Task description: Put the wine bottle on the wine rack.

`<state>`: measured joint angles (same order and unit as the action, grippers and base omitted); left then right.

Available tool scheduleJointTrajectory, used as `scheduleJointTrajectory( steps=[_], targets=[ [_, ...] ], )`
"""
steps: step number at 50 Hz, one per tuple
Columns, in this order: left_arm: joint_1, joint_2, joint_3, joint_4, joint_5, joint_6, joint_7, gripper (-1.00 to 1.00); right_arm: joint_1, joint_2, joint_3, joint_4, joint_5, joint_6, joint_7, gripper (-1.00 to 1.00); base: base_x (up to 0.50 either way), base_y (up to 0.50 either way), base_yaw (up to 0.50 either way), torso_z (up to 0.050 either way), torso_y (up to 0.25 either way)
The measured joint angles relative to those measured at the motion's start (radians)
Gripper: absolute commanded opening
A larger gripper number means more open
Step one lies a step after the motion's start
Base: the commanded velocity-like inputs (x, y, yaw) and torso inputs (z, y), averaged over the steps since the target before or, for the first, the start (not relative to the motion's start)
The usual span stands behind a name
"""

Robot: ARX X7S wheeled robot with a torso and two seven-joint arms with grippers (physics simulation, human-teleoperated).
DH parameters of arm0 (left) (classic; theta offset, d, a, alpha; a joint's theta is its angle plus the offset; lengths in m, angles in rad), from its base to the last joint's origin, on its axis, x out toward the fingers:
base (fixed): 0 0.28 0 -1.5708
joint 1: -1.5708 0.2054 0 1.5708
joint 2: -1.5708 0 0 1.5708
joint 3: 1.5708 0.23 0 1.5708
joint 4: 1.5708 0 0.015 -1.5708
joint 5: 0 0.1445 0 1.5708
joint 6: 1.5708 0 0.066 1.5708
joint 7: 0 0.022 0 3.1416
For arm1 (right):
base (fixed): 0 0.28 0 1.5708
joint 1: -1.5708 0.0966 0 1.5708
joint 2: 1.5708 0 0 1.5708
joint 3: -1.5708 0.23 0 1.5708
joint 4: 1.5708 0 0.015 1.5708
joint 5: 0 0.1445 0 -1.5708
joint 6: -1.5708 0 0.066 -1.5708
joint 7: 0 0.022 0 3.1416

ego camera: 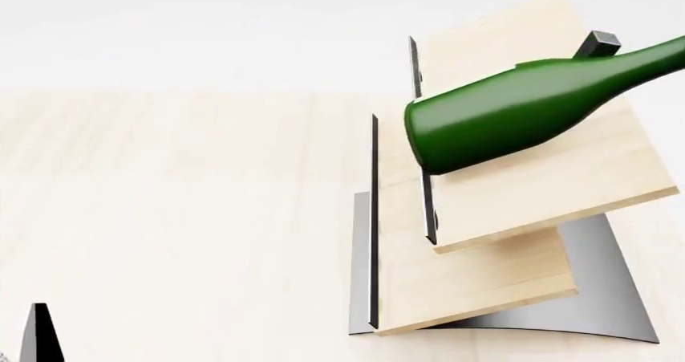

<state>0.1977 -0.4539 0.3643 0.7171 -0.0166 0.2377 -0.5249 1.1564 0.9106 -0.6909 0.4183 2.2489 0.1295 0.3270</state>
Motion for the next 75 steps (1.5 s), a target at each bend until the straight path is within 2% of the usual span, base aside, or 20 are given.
scheduleJointTrajectory(
  steps=[46, 47, 75],
  targets=[
    [-0.004, -0.005, 0.005, -0.001, -0.003, -0.003, -0.007, 1.00, -0.021, -0.011, 0.012, 0.014, -0.028, 0.001, -0.024, -1.00, 0.00, 0.00, 0.00, 0.000, 0.000],
    [-0.004, -0.005, 0.005, -0.001, -0.003, -0.003, -0.007, 1.00, -0.021, -0.011, 0.012, 0.014, -0.028, 0.002, -0.025, 1.00, 0.00, 0.00, 0.00, 0.000, 0.000],
    [-0.004, -0.008, 0.010, -0.001, -0.002, 0.001, -0.010, 1.00, -0.031, -0.005, 0.027, -0.002, -0.050, 0.003, -0.036, 1.00, 0.00, 0.00, 0.00, 0.000, 0.000]
  ],
)
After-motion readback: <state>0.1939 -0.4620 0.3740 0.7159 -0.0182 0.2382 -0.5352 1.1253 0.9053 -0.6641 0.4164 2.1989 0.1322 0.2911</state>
